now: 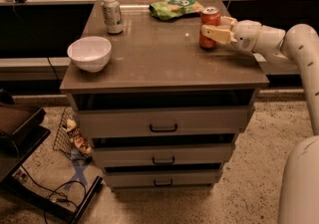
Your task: Place coke can upright
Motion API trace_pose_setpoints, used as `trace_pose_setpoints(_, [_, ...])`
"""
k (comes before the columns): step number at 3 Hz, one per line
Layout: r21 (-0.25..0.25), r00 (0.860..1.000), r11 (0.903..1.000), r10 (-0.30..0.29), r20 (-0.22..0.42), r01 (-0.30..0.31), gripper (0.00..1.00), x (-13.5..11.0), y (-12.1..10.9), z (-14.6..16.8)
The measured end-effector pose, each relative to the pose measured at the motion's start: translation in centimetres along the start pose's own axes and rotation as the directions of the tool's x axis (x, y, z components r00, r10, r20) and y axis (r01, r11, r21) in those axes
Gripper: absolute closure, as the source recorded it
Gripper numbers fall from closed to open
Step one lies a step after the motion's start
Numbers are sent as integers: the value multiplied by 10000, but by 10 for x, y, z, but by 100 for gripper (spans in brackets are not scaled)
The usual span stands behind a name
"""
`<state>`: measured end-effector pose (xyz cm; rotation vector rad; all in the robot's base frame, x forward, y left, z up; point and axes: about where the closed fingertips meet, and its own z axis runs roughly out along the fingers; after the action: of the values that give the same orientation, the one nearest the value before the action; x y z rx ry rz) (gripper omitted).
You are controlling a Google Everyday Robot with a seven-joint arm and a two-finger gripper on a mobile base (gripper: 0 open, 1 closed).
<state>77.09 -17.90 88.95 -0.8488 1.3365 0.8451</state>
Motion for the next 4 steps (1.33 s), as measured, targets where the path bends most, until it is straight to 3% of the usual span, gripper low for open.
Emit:
trace_pose_setpoints(1, [-285, 9983, 9990, 358, 453, -346, 100, 26, 1, 1])
trace_pose_setpoints(2, [-305, 9981, 9989, 382, 482, -368, 84, 26, 1, 2])
trace_pose_setpoints(4, [-365, 9980, 9986, 392, 488, -375, 38, 25, 3, 6])
